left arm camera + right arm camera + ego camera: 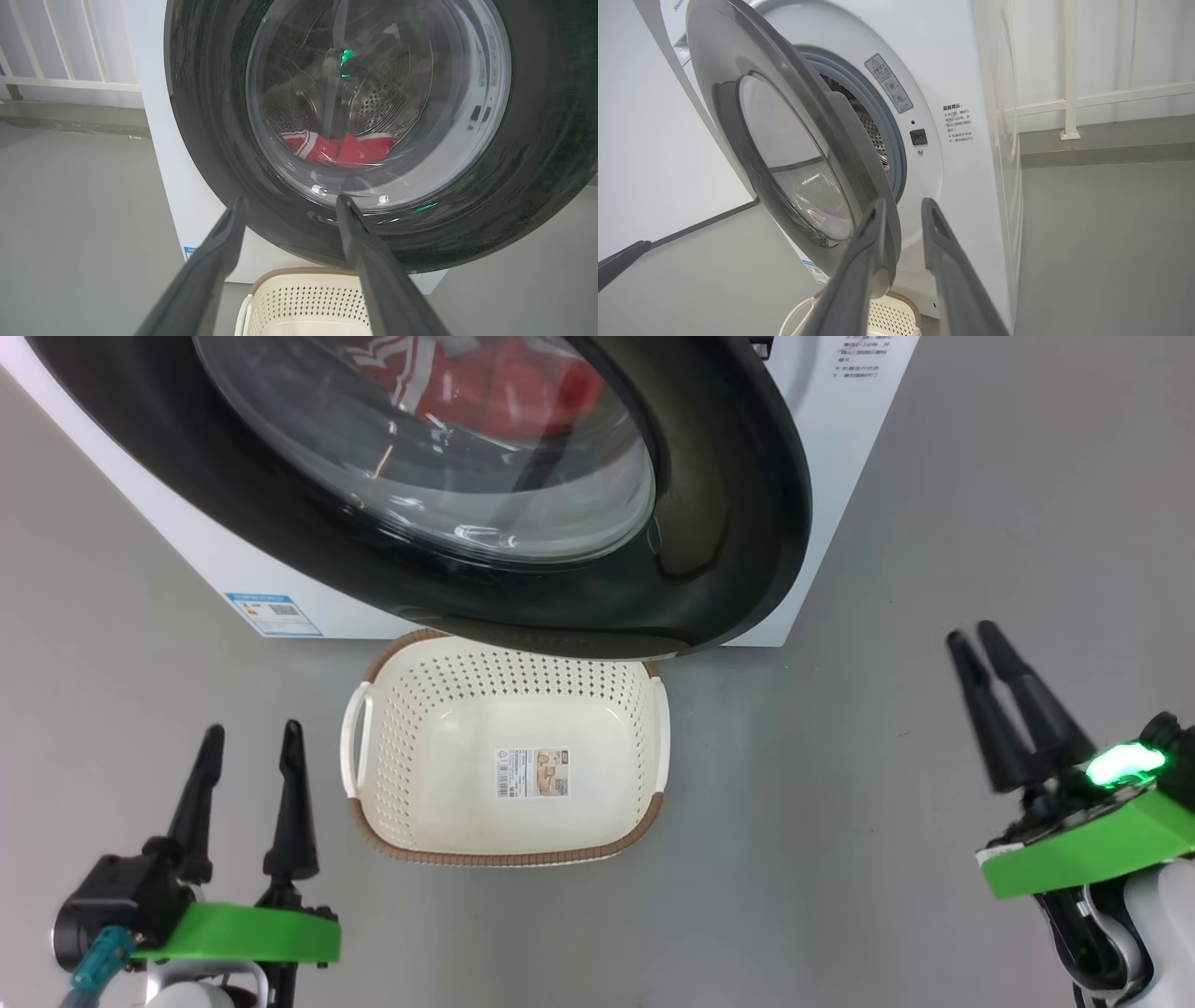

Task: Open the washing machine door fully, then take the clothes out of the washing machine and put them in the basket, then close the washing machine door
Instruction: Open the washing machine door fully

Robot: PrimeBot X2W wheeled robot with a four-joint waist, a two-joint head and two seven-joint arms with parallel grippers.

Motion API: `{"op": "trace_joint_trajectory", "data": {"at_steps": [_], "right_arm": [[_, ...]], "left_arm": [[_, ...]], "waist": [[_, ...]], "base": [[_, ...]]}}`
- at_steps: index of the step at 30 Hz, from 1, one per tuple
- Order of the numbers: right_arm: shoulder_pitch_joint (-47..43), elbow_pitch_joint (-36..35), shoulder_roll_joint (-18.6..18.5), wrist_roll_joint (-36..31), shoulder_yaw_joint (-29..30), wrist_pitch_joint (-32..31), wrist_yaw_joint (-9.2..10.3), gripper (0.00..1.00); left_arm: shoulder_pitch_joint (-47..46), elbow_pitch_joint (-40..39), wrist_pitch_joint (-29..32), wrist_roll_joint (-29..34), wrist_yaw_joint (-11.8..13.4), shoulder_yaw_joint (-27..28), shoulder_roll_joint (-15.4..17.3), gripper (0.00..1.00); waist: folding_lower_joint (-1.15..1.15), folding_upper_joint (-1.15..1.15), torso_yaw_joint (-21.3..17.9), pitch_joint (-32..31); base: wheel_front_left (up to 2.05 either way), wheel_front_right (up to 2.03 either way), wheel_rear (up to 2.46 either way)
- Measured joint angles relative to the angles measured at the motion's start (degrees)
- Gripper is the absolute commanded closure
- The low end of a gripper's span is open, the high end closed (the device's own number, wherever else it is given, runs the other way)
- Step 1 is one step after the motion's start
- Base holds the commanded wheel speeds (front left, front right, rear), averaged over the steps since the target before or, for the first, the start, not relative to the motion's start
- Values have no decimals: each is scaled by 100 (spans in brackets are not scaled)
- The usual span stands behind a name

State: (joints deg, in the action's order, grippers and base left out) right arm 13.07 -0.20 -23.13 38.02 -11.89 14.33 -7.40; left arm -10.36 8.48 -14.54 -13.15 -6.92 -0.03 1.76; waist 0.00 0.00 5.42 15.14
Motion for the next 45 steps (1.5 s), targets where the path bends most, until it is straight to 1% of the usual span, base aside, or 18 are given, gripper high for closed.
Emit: {"op": "trace_joint_trajectory", "data": {"at_steps": [4,7,14,25,29,30,32,37,45], "right_arm": [[159,0,-42,116,-40,0,0,100],[331,13,-83,326,-29,0,0,100],[793,361,-210,1272,-38,-32,0,100],[1807,1029,-377,2809,-163,-584,0,100],[2114,1408,-371,3385,-156,-982,0,100],[2281,1577,-371,3644,-194,-1276,0,100],[2454,1700,-354,3893,-240,-1555,0,100],[2845,2076,-343,4276,-354,-2072,0,100],[3489,2714,-138,4970,-491,-3054,0,100]], "left_arm": [[66,4,0,8,-35,-5,0,0],[70,11,0,9,-35,-7,0,0],[71,37,0,43,-36,-7,0,0],[71,42,0,43,-37,-10,0,0],[70,43,0,42,-38,-11,0,0],[70,43,0,42,-38,-14,0,0],[70,44,0,41,-38,-16,0,0],[69,44,0,38,-38,-21,0,0],[68,51,0,37,-38,-40,0,0]], "waist": [[0,0,2,-4],[0,0,4,-11],[0,0,2,-28],[0,0,82,17],[0,0,117,36],[0,0,130,39],[0,0,140,41],[0,0,165,40],[0,0,244,26]], "base": [[0,0,0],[0,0,0],[0,0,0],[0,0,0],[0,0,0],[0,0,0],[0,0,0],[0,0,0],[0,0,0]]}}
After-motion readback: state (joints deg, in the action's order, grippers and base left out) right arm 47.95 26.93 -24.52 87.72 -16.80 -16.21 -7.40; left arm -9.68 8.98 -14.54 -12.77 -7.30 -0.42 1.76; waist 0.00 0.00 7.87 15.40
